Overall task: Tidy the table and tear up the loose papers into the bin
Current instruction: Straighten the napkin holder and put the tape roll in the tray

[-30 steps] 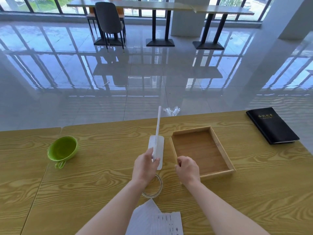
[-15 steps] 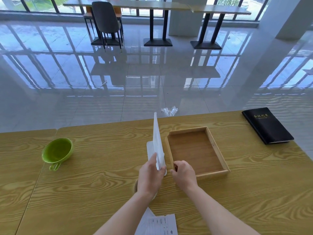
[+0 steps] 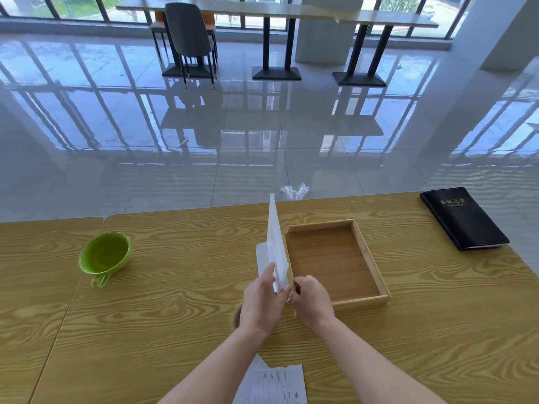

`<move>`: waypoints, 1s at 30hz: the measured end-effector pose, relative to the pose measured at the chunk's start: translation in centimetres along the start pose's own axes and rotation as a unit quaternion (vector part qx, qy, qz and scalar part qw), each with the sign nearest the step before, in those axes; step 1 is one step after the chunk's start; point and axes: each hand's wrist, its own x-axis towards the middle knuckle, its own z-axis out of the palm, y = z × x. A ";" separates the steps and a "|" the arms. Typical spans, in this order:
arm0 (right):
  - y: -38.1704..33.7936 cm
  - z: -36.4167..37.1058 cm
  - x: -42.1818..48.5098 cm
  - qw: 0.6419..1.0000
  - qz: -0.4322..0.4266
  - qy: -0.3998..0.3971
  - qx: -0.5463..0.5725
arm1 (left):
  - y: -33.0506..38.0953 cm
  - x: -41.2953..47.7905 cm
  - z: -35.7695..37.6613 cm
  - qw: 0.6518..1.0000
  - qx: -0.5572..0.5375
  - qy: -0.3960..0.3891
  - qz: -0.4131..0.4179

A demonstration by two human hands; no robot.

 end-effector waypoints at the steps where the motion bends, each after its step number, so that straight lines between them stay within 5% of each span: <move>1: 0.0 0.0 0.0 1.000 -0.001 -0.001 -0.001 | -0.1 0.0 -0.1 1.000 0.001 -0.003 0.000; 10: 0.2 0.2 -0.3 1.000 -0.014 0.004 -0.013 | -2.7 -2.0 -2.4 0.995 0.091 -0.039 0.017; 19: 0.8 0.5 -0.9 0.998 -0.045 0.024 -0.023 | -5.4 -2.7 -4.0 0.969 0.230 -0.068 -0.058; 30: 2.6 -0.5 -4.9 0.979 -0.143 0.123 0.073 | -3.9 -4.3 -3.0 0.993 0.067 0.005 -0.092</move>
